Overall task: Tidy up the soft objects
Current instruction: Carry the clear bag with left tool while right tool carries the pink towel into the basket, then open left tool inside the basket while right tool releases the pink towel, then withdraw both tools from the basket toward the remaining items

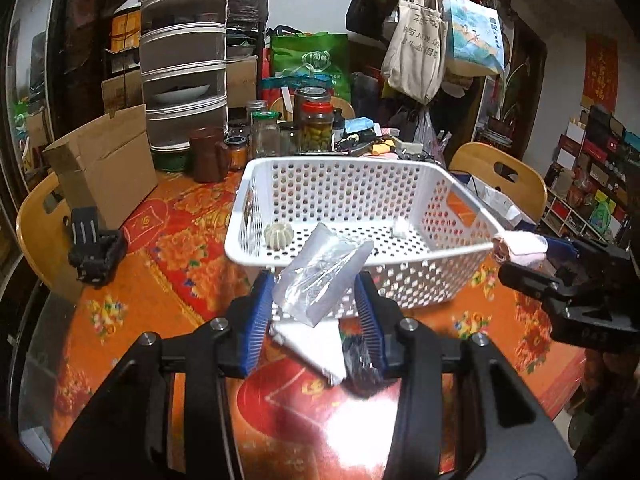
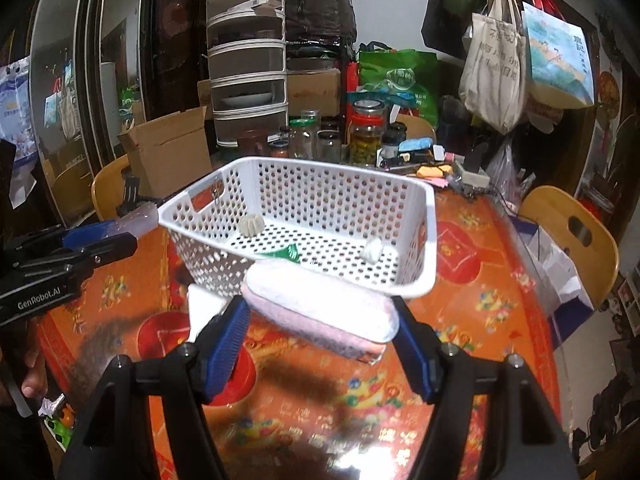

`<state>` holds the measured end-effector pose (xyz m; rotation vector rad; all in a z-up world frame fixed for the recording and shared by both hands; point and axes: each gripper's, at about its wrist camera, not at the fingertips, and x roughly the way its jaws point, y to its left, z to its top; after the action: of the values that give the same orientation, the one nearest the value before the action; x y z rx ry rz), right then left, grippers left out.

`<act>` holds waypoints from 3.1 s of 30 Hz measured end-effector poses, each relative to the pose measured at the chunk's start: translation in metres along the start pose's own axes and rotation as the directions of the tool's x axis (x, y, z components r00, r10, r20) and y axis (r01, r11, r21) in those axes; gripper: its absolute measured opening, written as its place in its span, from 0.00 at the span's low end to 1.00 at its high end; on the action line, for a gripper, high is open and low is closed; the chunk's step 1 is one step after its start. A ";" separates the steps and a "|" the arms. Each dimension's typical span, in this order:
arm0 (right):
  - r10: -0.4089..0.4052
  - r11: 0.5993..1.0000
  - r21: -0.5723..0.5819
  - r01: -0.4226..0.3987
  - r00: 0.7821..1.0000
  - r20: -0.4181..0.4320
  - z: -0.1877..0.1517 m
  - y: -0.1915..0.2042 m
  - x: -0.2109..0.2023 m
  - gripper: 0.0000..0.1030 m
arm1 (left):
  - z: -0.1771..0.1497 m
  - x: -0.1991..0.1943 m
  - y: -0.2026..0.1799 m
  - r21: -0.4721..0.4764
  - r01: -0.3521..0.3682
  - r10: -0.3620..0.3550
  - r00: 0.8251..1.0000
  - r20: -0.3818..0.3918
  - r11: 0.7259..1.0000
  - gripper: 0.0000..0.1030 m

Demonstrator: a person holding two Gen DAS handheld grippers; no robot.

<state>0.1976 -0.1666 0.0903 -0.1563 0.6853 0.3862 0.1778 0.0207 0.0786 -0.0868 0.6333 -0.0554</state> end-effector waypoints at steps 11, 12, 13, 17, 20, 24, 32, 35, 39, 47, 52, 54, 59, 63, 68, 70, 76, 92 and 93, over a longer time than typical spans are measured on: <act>-0.008 1.000 -0.008 0.008 1.000 -0.004 0.034 -0.006 0.009 0.68 | 0.043 0.029 0.003 -0.009 0.001 -0.002 1.000 -0.024 1.000 0.35; -0.009 1.000 -0.008 0.008 1.000 -0.006 0.037 -0.006 0.010 0.68 | 0.047 0.033 0.004 -0.011 0.000 -0.001 1.000 -0.026 1.000 0.35; -0.010 1.000 -0.009 0.010 1.000 -0.010 0.040 -0.007 0.013 0.68 | 0.051 0.036 0.004 -0.012 0.001 -0.001 1.000 -0.030 1.000 0.35; -0.009 1.000 -0.002 0.009 0.999 -0.032 0.053 -0.013 0.026 0.68 | 0.067 0.057 0.003 -0.011 -0.011 0.011 0.998 -0.059 1.000 0.35; -0.017 1.000 -0.002 0.017 0.998 -0.054 0.062 -0.015 0.040 0.68 | 0.077 0.072 0.000 -0.006 -0.026 0.025 0.997 -0.077 1.000 0.35; -0.025 1.000 -0.002 0.025 0.995 -0.094 0.070 -0.019 0.063 0.68 | 0.088 0.091 -0.002 -0.008 -0.039 0.038 0.994 -0.099 0.999 0.35; -0.032 0.999 0.019 0.036 0.982 -0.187 0.079 -0.028 0.120 0.68 | 0.098 0.142 -0.006 0.014 -0.082 0.083 0.980 -0.178 0.997 0.35; -0.052 0.998 0.016 0.056 0.975 -0.215 0.078 -0.028 0.135 0.68 | 0.097 0.159 -0.005 0.012 -0.084 0.084 0.973 -0.214 0.996 0.35; -0.067 0.997 0.018 0.073 0.969 -0.239 0.077 -0.030 0.152 0.68 | 0.091 0.180 -0.004 0.023 -0.099 0.102 0.964 -0.244 0.995 0.35; -0.097 0.995 -0.006 0.099 0.960 -0.264 0.070 -0.030 0.171 0.70 | 0.082 0.197 0.001 0.024 -0.101 0.104 0.956 -0.273 0.995 0.46; -0.080 0.996 0.003 0.084 0.961 -0.266 0.072 -0.030 0.172 0.77 | 0.082 0.192 -0.002 0.042 -0.114 0.121 0.964 -0.238 0.993 0.72; -0.073 0.997 0.012 0.079 0.962 -0.263 0.071 -0.030 0.170 0.85 | 0.083 0.187 -0.004 0.043 -0.105 0.112 0.968 -0.224 0.994 0.77; -0.065 0.997 0.016 0.071 0.967 -0.245 0.071 -0.028 0.162 0.94 | 0.085 0.172 -0.005 0.053 -0.103 0.112 0.976 -0.187 0.993 0.86; -0.051 0.998 0.021 0.057 0.974 -0.220 0.072 -0.026 0.150 0.99 | 0.085 0.154 -0.004 0.051 -0.100 0.107 0.982 -0.157 0.994 0.91; -0.038 0.999 0.019 0.042 0.985 -0.171 0.071 -0.021 0.132 1.00 | 0.082 0.129 -0.001 0.050 -0.105 0.110 0.987 -0.117 0.993 0.95; -0.042 0.999 0.017 0.045 0.987 -0.153 0.071 -0.020 0.126 1.00 | 0.079 0.121 0.000 0.051 -0.105 0.110 0.988 -0.107 0.993 0.95; -0.049 0.998 0.028 0.052 0.992 -0.114 0.063 -0.018 0.101 1.00 | 0.067 0.085 0.005 0.048 -0.093 0.096 0.993 -0.067 0.994 0.95; -0.049 0.996 0.074 0.050 0.999 -0.022 0.005 -0.020 0.038 1.00 | -0.010 0.030 0.020 0.000 -0.070 0.070 0.997 -0.046 0.998 0.99; -0.042 0.996 0.082 0.043 0.999 -0.020 -0.002 -0.020 0.035 1.00 | -0.016 0.033 0.024 -0.011 -0.070 0.070 0.996 -0.055 0.997 0.99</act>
<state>0.2292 -0.1751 0.0670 -0.0966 0.7140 0.3156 0.1951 0.0406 0.0445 -0.0753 0.6910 0.0139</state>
